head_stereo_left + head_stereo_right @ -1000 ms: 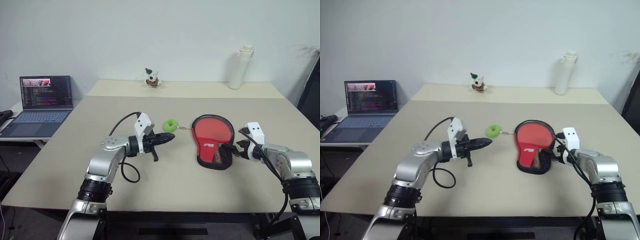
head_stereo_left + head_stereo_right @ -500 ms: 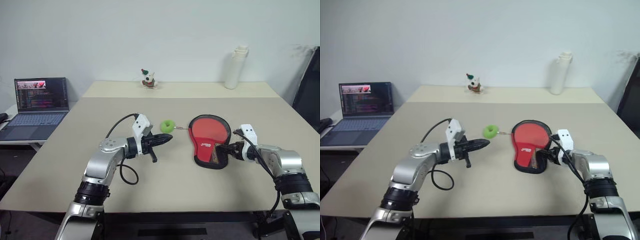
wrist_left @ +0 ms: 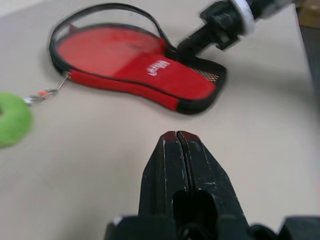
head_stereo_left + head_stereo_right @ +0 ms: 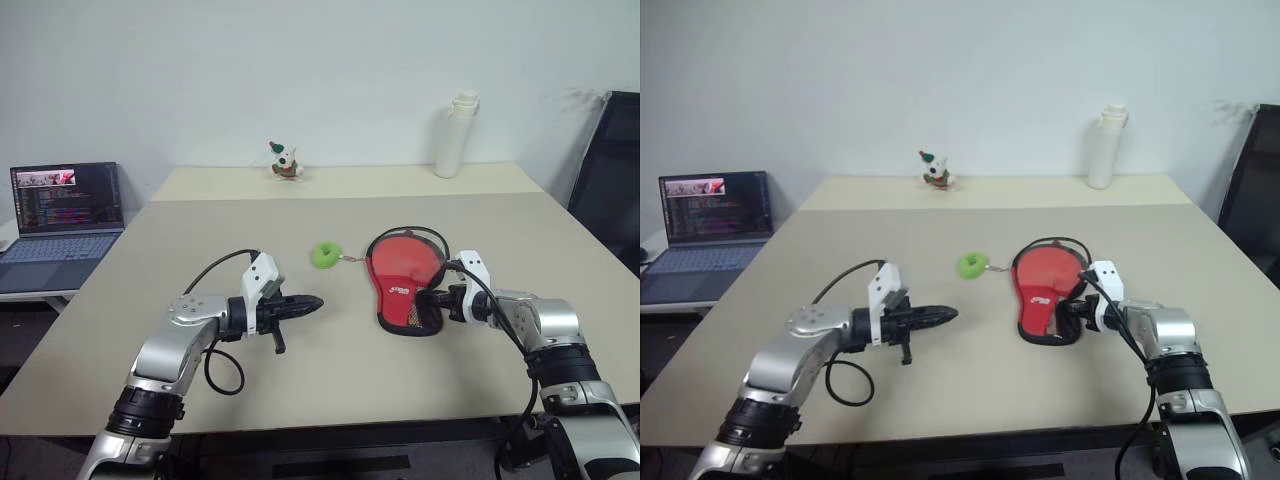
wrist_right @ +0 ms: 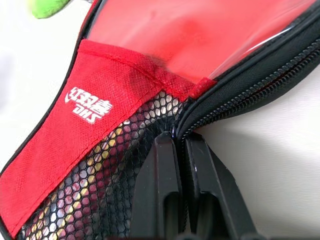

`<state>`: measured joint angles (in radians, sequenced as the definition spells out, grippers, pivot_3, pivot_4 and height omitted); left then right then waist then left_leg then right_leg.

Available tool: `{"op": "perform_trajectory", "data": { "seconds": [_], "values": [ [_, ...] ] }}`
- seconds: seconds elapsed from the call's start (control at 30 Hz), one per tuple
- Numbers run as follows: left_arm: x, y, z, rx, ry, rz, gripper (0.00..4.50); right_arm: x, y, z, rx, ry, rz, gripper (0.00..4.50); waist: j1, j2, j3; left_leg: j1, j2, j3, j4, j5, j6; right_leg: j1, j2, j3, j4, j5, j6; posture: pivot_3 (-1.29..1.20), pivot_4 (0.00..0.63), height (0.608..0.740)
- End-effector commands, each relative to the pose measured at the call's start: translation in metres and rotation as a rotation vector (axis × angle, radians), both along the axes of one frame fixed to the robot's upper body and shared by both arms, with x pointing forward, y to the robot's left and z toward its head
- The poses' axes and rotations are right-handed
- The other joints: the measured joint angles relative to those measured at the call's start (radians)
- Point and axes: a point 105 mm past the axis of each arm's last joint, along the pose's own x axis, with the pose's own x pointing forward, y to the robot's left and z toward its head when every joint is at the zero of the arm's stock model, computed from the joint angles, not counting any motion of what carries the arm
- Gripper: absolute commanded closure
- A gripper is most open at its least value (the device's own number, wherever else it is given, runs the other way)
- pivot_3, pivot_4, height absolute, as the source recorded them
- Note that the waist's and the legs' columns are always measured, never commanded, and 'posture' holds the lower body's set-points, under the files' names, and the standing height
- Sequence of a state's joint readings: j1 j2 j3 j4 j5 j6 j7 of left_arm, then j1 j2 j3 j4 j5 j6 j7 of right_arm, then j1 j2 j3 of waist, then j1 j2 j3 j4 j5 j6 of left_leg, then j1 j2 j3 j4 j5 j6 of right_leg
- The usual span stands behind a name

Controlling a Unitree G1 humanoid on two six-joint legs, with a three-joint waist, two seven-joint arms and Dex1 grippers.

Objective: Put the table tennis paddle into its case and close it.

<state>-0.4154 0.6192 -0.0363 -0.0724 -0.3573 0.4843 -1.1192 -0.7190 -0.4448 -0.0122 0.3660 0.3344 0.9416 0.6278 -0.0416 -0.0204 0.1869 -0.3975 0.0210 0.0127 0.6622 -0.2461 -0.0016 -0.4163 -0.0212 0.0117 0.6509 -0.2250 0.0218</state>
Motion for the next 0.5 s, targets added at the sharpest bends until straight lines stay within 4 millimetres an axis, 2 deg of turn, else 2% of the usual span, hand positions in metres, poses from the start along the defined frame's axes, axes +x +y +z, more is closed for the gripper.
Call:
{"op": "perform_trajectory", "data": {
  "seconds": [0.03,0.2,0.3,0.37,0.5],
  "values": [
    [-0.020,-0.003,0.006,0.012,-0.004,-0.102,4.50,-0.013,0.040,0.007,0.065,0.010,0.179,4.48,-0.001,0.000,0.000,-0.001,0.003,0.001,0.000,0.000,0.000,-0.001,0.001,0.000,0.000,0.000,0.000,0.00,0.150,0.740],
    [-0.035,0.001,0.000,0.014,0.025,-0.145,4.50,-0.026,0.054,0.007,0.069,0.025,0.253,4.48,-0.005,0.000,0.000,-0.001,0.006,0.005,-0.001,0.000,0.000,-0.005,0.004,0.003,0.001,0.000,-0.001,0.00,0.150,0.740],
    [-0.045,0.003,-0.005,0.020,0.047,-0.175,4.50,-0.042,0.060,0.003,0.067,0.050,0.304,4.48,-0.005,0.000,0.000,-0.001,0.006,0.005,-0.001,0.000,0.000,-0.005,0.004,0.003,0.002,-0.001,-0.001,0.00,0.150,0.740],
    [-0.053,0.007,-0.011,0.034,0.059,-0.195,4.50,-0.059,0.063,-0.001,0.063,0.074,0.346,4.48,-0.004,0.000,0.000,-0.001,0.006,0.005,-0.001,0.000,0.000,-0.005,0.004,0.003,0.002,-0.002,-0.001,0.00,0.150,0.740],
    [-0.057,0.014,-0.014,0.049,0.070,-0.196,4.50,-0.082,0.066,-0.005,0.070,0.106,0.372,4.48,-0.001,0.000,0.000,-0.002,0.007,0.005,-0.001,-0.001,0.000,-0.005,0.004,0.003,0.002,-0.003,0.000,0.00,0.150,0.740]
  ]
}}
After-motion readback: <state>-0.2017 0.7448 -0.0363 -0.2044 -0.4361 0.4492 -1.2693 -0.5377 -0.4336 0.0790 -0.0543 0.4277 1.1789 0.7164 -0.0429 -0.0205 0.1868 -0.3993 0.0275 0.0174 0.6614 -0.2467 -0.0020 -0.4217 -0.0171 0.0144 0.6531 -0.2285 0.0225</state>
